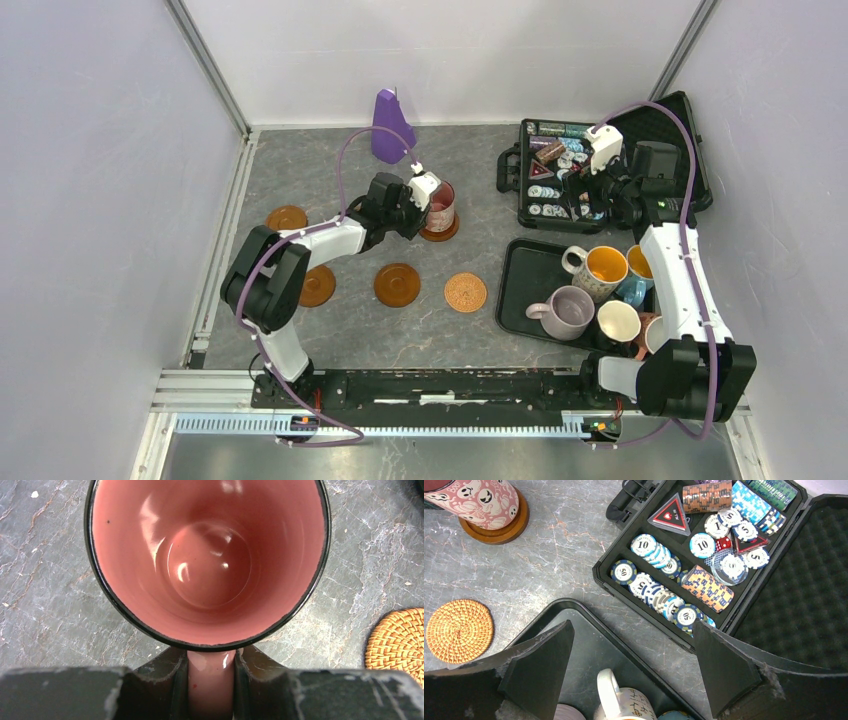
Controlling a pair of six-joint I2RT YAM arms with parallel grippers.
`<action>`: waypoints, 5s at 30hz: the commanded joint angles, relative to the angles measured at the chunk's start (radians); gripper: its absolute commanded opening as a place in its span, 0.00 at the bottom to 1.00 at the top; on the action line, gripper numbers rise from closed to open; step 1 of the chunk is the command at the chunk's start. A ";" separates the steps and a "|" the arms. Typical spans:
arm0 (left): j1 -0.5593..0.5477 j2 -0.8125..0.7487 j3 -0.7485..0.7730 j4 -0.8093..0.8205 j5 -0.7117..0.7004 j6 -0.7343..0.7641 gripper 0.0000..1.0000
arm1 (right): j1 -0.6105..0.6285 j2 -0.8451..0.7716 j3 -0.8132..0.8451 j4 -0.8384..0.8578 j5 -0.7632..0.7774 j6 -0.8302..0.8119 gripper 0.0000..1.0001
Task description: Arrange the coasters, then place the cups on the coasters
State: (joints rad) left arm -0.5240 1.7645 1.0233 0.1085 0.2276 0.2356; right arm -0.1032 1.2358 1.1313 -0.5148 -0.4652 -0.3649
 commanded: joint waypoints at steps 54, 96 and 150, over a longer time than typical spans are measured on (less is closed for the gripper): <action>-0.138 -0.091 0.577 -0.876 0.349 0.359 1.00 | -0.046 -0.019 0.109 -0.033 0.008 0.029 0.98; -0.547 0.763 1.371 -0.653 0.249 0.511 0.67 | -0.473 0.157 0.171 -0.547 0.015 -0.370 0.86; -0.497 0.482 0.971 -0.787 0.143 0.295 0.65 | -0.517 0.186 0.126 -0.507 -0.085 -0.378 0.89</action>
State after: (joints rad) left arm -1.0134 2.2017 1.9133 -0.6250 0.3405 0.4732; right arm -0.6117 1.4208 1.2610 -1.0431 -0.5236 -0.7387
